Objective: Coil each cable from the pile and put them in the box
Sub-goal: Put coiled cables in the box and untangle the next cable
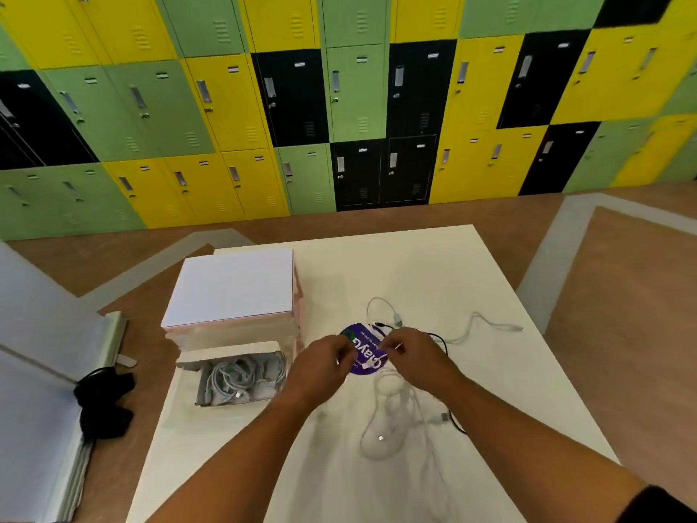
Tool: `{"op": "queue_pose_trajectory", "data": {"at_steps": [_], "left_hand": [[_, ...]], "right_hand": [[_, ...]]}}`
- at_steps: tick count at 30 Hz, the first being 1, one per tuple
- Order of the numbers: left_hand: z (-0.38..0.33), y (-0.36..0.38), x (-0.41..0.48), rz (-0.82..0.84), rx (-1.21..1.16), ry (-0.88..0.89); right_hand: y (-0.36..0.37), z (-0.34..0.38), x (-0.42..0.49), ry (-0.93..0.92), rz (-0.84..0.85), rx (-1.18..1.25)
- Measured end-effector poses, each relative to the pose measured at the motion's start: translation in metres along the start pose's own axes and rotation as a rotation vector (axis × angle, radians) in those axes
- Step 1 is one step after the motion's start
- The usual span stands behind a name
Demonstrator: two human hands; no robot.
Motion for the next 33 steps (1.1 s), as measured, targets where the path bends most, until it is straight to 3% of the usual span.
{"op": "queue_pose_trajectory", "data": {"at_steps": [3,10,15,18,20,27,31,33], "left_hand": [[-0.023,0.023,0.012,0.049,-0.060,0.000],[-0.051,0.079,0.037,0.221,-0.157,-0.038],[-0.059,0.098,0.061,0.233,-0.080,0.008],[-0.063,0.097,0.072,0.222,-0.090,0.006],[-0.068,0.087,0.079,0.191,-0.115,0.017],[-0.084,0.045,0.093,0.108,-0.167,0.063],[-0.085,0.019,0.093,0.007,-0.237,0.076],[-0.090,0.001,0.094,-0.040,-0.391,0.087]], "right_hand": [[-0.021,-0.030,-0.004,0.054,-0.034,-0.021],[-0.016,-0.067,-0.001,0.056,0.104,-0.009],[-0.004,-0.080,0.008,0.081,0.210,0.021],[-0.017,-0.075,0.017,0.074,0.135,0.090],[-0.036,-0.066,0.025,0.082,0.045,0.212],[-0.095,-0.003,0.047,0.094,-0.160,0.967],[-0.117,0.025,0.052,0.082,-0.220,1.171],[-0.122,0.031,0.049,0.068,-0.226,1.170]]}}
Point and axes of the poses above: each hand's wrist, its own x-axis towards the middle knuckle, its own y-axis out of the palm, z = x × y, the point moved 9 cm from there along x, towards the middle knuckle, and after that the axes turned 6 degrees about -y, right-handed, at the moved point
